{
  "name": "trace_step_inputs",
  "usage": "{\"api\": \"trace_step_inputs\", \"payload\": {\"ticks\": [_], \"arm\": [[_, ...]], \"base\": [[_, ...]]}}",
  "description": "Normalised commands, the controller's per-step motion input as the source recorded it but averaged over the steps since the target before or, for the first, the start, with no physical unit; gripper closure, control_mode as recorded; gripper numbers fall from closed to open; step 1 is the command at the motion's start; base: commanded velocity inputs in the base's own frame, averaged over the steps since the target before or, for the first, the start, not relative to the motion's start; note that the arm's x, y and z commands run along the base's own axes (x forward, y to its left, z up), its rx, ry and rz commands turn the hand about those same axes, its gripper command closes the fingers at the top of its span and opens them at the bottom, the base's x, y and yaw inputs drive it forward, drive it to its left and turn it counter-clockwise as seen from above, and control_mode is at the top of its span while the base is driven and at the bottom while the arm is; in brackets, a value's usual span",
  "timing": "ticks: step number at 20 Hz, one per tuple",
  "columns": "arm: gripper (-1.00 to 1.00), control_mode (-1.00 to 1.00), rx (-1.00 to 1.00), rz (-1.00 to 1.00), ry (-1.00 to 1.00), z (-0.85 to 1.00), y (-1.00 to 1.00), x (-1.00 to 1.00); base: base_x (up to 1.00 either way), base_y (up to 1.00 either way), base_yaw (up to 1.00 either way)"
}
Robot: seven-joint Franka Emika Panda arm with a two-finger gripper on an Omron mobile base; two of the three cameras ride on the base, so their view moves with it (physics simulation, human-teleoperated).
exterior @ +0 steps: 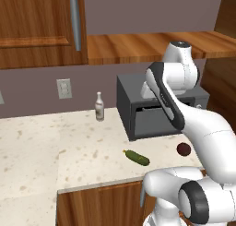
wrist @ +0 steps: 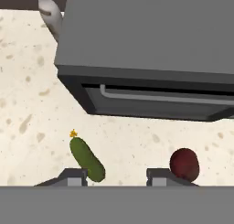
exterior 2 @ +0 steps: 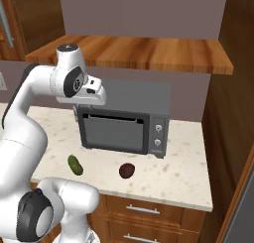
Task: Place the cucumber and potato inside the fridge drawer. Close the drawer after placing the vegetables.
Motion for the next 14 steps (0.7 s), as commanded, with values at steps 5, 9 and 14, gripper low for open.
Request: {"api": "trace_step_inputs", "payload": {"ticks": [5, 9, 14], "arm": [[-1.0, -1.0, -0.01, 0.0, 0.01, -0.07, 0.0, -0.11], [-1.0, -1.0, -0.07, -0.01, 0.0, -0.74, 0.12, -0.42], [-1.0, -1.0, -0.07, 0.0, 0.02, -1.0, 0.26, -0.73]], "base": [[0.0, 0.0, 0.0], [0.0, 0.0, 0.0], [0.0, 0.0, 0.0]]}}
